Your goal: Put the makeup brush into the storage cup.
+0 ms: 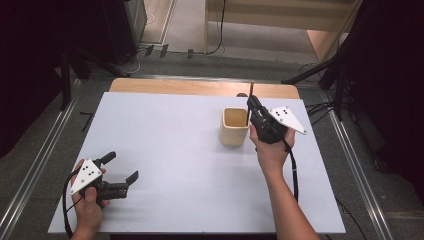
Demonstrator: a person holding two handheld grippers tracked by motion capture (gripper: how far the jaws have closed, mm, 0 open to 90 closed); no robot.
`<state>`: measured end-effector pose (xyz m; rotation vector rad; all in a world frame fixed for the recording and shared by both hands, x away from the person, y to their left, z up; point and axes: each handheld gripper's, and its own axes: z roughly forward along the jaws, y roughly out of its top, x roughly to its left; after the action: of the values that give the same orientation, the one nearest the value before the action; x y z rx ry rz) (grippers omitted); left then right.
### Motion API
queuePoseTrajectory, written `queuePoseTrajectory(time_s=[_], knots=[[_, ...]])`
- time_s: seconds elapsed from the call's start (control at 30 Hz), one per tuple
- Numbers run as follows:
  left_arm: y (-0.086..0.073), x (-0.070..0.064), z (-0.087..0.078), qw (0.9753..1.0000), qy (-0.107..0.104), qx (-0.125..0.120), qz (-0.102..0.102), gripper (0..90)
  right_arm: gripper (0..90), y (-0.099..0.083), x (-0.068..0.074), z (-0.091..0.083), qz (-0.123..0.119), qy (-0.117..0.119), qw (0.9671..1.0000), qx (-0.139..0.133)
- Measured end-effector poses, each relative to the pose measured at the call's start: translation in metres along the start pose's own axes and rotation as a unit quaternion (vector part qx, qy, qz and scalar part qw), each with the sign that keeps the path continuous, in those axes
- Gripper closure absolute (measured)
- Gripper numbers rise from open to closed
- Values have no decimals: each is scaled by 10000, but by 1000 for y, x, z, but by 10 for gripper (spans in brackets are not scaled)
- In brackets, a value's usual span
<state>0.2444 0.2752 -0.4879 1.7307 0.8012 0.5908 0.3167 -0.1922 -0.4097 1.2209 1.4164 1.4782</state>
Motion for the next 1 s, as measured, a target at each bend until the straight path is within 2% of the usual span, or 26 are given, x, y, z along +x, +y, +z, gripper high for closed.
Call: queuePoseTrajectory(time_s=[0.33, 0.57, 1.0], knots=[[0, 0, 0, 10000, 9, 5, 0, 9, 842, -8, 1, 11, 42, -16, 10000, 67], [0, 1, 0, 10000, 15, 14, 1, 9, 842, -15, 1, 18, -13, -53, 9998, 166], [0, 1, 0, 10000, 18, 20, -7, 9, 842, -25, 3, 21, -82, -30, 9993, 366]])
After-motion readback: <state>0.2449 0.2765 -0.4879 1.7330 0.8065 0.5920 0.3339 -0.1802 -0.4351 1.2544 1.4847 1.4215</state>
